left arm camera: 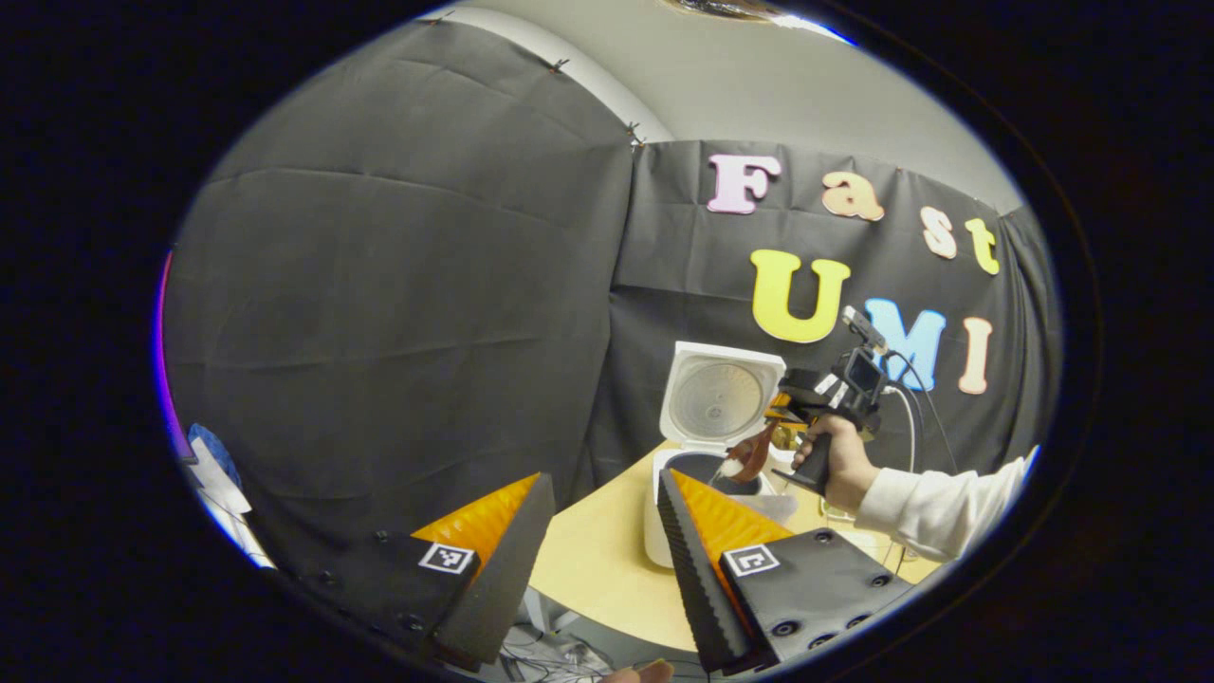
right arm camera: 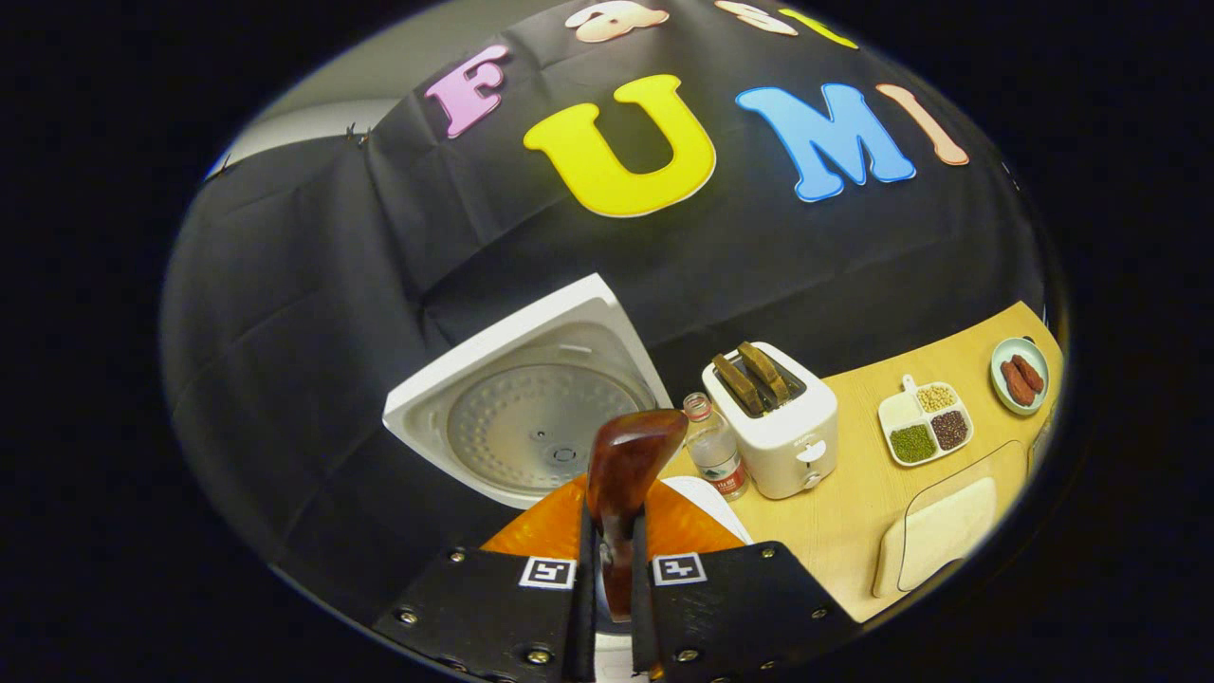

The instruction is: Close the left gripper, press the button to open the rice cooker; take a wooden spoon from the chopstick holder with the right hand, scoop a spoonful of rice and pour it into the rice cooker, then put the wooden spoon back into the chopstick holder.

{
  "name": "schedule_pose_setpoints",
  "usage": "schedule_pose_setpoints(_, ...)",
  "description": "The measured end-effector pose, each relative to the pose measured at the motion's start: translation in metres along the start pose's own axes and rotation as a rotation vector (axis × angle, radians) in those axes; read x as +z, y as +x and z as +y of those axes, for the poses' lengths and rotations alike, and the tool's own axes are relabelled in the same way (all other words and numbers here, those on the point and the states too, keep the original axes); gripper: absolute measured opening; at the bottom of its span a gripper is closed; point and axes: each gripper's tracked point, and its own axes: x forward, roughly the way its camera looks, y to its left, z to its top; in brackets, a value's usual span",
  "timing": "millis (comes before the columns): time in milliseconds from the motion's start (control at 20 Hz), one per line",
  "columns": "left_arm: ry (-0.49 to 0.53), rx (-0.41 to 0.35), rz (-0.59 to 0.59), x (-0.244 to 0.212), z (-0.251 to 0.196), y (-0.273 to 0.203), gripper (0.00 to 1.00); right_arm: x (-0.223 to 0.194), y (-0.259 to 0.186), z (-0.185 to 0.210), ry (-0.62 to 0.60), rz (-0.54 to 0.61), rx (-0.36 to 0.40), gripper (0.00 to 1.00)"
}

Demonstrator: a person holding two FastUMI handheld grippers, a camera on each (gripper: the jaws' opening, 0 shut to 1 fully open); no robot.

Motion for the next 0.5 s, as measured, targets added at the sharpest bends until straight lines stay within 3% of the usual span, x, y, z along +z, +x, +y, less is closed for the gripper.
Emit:
schedule_pose_setpoints(50, -0.004, 0.007, 0.005, -0.003, 0.005, 0.001, 0.8, -0.005, 0.009, 0.002, -0.053, 0.004, -0.012, 0.15)
schedule_pose_setpoints(300, -0.026, 0.023, 0.023, -0.012, 0.014, 0.011, 0.81, -0.018, 0.02, 0.013, -0.279, -0.007, -0.019, 0.15)
schedule_pose_setpoints(350, -0.028, 0.022, 0.022, -0.007, 0.014, 0.015, 0.87, -0.018, 0.02, 0.015, -0.327, -0.019, -0.018, 0.16)
schedule_pose_setpoints(400, -0.029, 0.021, 0.02, -0.007, 0.013, 0.016, 0.81, -0.017, 0.02, 0.019, -0.388, -0.033, -0.016, 0.15)
schedule_pose_setpoints(500, -0.028, 0.017, 0.022, -0.009, 0.01, 0.016, 0.81, -0.016, 0.017, 0.03, -0.521, -0.065, -0.006, 0.15)
